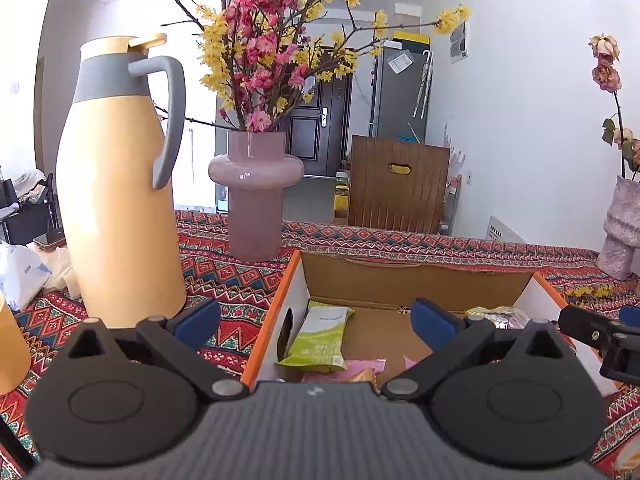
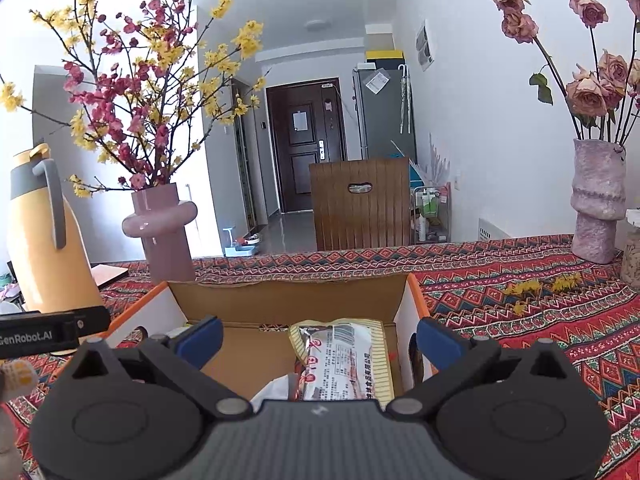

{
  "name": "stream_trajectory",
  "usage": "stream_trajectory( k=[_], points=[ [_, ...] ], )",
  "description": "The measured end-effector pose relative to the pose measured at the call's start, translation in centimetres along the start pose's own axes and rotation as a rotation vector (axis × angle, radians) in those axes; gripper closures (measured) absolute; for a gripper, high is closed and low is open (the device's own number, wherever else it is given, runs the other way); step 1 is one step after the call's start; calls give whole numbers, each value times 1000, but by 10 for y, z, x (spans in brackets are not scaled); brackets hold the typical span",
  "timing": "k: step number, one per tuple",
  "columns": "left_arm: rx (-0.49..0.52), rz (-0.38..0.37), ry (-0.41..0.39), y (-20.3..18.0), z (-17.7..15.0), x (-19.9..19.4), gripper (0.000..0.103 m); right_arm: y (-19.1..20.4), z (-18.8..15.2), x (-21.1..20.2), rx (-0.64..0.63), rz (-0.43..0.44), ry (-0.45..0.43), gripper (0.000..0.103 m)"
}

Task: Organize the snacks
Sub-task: 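Move both tools back toward the snack pile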

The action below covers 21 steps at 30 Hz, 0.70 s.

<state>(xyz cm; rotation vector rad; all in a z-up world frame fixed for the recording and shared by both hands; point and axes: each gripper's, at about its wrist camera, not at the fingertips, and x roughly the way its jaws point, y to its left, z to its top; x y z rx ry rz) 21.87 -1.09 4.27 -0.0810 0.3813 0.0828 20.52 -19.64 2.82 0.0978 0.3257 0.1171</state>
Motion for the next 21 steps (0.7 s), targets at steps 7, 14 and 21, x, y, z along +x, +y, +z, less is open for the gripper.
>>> stream_trajectory(
  k=[7, 14, 21],
  points=[
    [-14, -27, -2, 4, 8, -28, 0, 0, 11, -29, -9, 0, -31, 0],
    [2, -53, 14, 13, -2, -55, 0, -1, 1, -56, -8, 2, -15, 0],
    [1, -72, 37, 26, -24, -81, 0, -5, -22, -85, 11, -4, 36, 0]
  ],
)
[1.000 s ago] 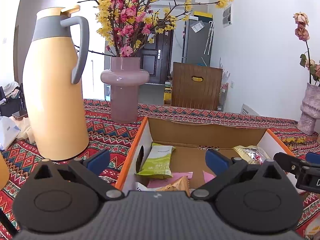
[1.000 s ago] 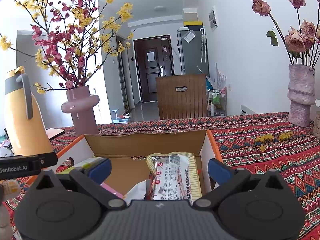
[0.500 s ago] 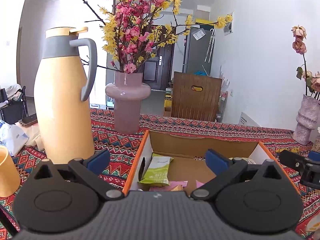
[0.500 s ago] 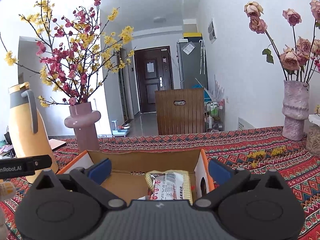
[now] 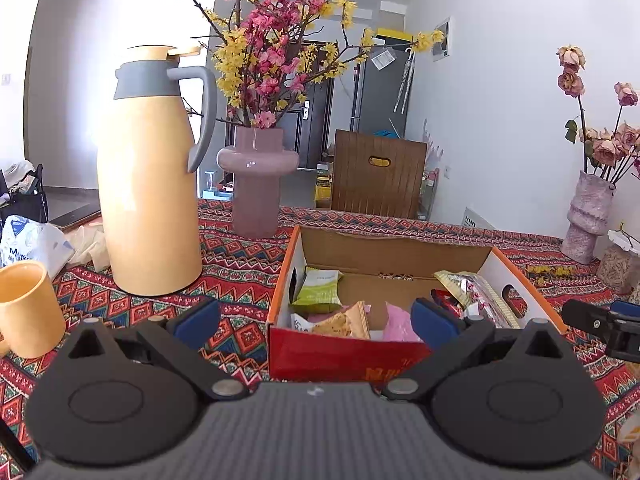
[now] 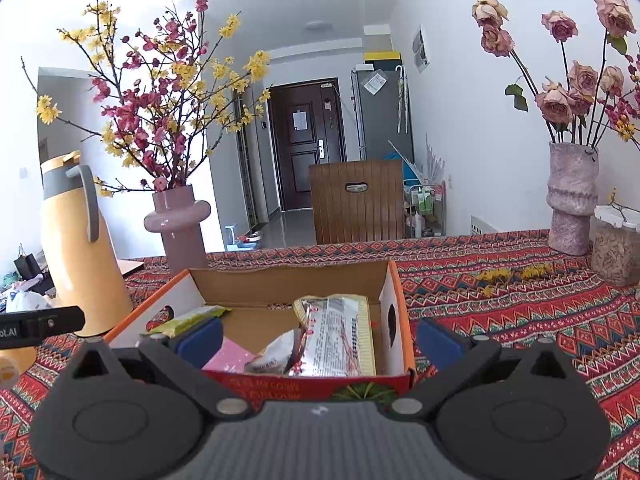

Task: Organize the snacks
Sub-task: 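Move both tools back toward the snack pile, then grasp the long yellow-green packet with the right gripper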

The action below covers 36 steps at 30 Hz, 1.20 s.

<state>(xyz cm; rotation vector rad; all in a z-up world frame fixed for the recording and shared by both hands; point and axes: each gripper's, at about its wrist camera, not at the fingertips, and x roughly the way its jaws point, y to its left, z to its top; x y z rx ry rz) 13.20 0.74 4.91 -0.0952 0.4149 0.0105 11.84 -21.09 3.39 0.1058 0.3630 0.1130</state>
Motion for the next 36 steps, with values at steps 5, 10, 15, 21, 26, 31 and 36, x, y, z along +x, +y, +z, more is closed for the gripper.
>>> stream_trajectory(
  k=[5, 10, 15, 21, 26, 31, 36],
  points=[
    [1, 12, 35, 8, -20, -13, 0, -3, -17, -18, 0, -6, 36, 0],
    [-6, 26, 82, 17, -40, -22, 0, -5, -36, -33, -14, -9, 78, 0],
    [1, 19, 121, 20, -55, -30, 0, -6, -57, -40, -13, 1, 142, 0],
    [3, 6, 155, 16, -66, -35, 0, 6, -76, -40, -38, 39, 208, 2],
    [6, -1, 161, 13, -68, -38, 0, 18, -87, -31, -62, 71, 260, 25],
    [8, -9, 168, 12, -69, -38, 0, 27, -93, -24, -79, 104, 291, 37],
    [2, -17, 184, 11, -71, -35, 0, 35, -98, -20, -109, 113, 322, 53]
  ],
)
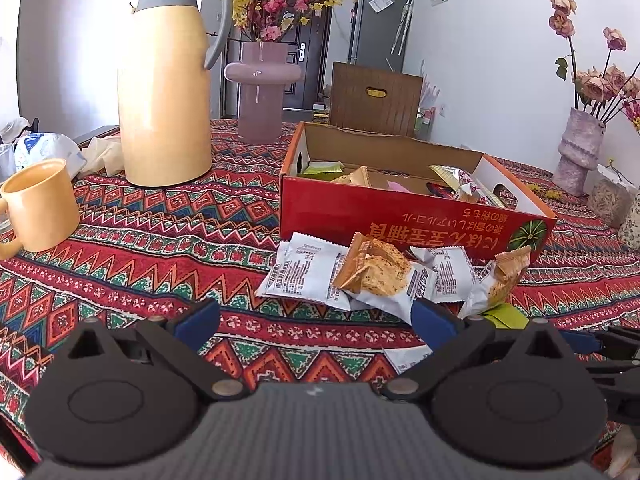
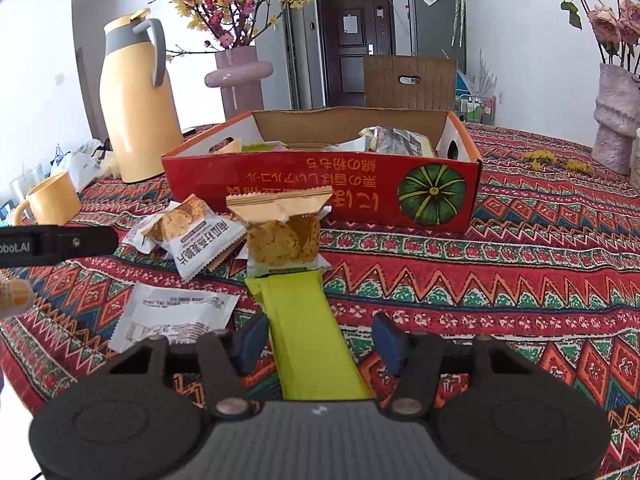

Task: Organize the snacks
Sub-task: 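Grasp the long yellow-green packet with the right gripper, then grasp a white packet with the left gripper while the right holds the yellow-green packet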

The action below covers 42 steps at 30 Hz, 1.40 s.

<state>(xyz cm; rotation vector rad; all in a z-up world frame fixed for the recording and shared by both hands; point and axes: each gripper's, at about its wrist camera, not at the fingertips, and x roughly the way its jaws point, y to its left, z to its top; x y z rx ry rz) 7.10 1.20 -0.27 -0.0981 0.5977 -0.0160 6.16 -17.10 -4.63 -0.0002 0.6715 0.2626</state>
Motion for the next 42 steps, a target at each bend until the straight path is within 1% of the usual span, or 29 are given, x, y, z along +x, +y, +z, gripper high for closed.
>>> stream_trajectory(
  k=[1, 6, 8, 10, 13, 18, 24, 31, 36, 42],
  points=[
    [0, -2, 3, 0, 0, 1, 0, 0, -1, 2, -2, -4, 5, 55],
    [-8, -12, 22, -1, -1, 4, 0, 8, -6, 1, -74, -31, -19, 56],
    [-12, -13, 34, -1, -2, 5, 0, 9, -7, 1, -74, -22, -21, 59],
    [-15, -20, 49, -2, -2, 7, 0, 9, -7, 0, -78, -19, -24, 67],
    [-19, -25, 65, -4, -3, 8, 0, 9, -8, -3, -65, -18, -33, 68],
    [-21, -40, 94, -9, -2, 11, 0, 3, -8, -15, -38, -14, -78, 69],
    [8, -67, 151, -30, -3, 19, 0, -12, -5, -35, -9, -38, -147, 69],
    [47, -79, 229, -60, -5, 32, 0, -29, -7, -40, 32, -58, -169, 69],
    [78, -70, 278, -79, -8, 43, 0, -37, -12, -41, 48, -47, -173, 69],
    [80, -12, 308, -88, -11, 50, 0, -43, -15, -40, 68, -33, -174, 69]
  ],
)
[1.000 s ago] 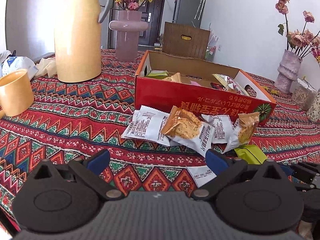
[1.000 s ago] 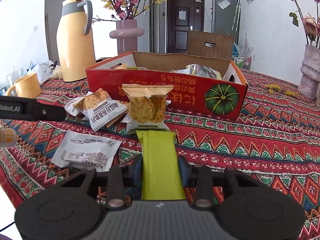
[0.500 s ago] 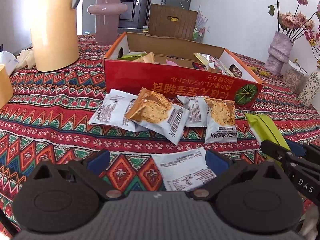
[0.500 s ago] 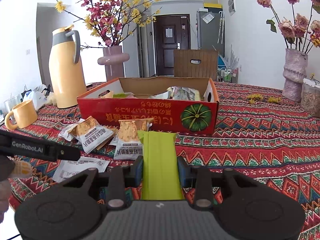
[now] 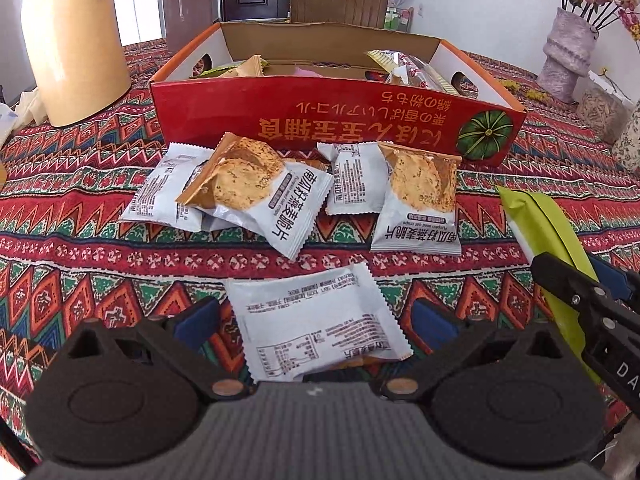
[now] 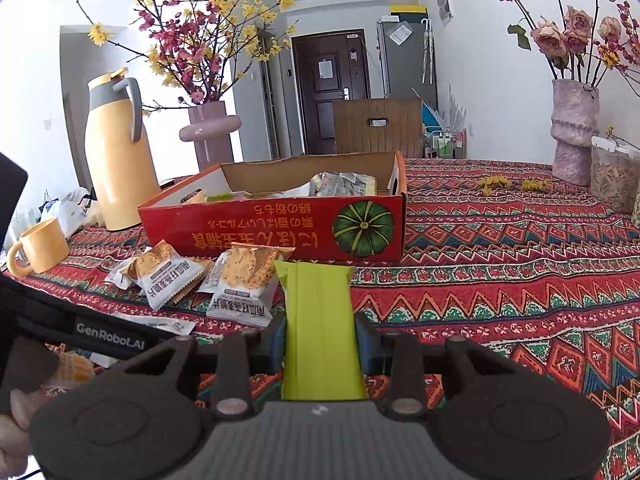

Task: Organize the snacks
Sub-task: 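Grasp a white packet with the left gripper while the right holds the yellow-green packet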

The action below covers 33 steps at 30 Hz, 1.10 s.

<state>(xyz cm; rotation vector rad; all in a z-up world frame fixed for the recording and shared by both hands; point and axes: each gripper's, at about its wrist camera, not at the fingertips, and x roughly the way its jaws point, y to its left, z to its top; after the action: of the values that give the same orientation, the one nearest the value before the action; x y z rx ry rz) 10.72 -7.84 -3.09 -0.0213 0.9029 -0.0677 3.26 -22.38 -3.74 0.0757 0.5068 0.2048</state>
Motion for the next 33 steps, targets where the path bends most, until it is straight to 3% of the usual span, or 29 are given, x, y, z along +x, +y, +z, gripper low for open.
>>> stream_trajectory(
  k=[16, 19, 24, 32, 33],
  points=[
    [17, 50, -2, -8, -4, 2, 1, -6, -4, -2, 25, 21, -5, 69],
    [13, 47, -13, -7, -6, -2, 8, -6, -4, -4, 25, 21, -9, 69],
    [27, 45, -37, -5, -9, -8, 28, -4, -4, -9, 24, 22, -18, 69],
    [65, 21, -74, -6, -16, -15, 49, 0, -4, -15, 17, 19, -26, 69],
    [69, 15, -77, -6, -16, -16, 56, 0, -5, -16, 16, 19, -26, 69]
  ],
)
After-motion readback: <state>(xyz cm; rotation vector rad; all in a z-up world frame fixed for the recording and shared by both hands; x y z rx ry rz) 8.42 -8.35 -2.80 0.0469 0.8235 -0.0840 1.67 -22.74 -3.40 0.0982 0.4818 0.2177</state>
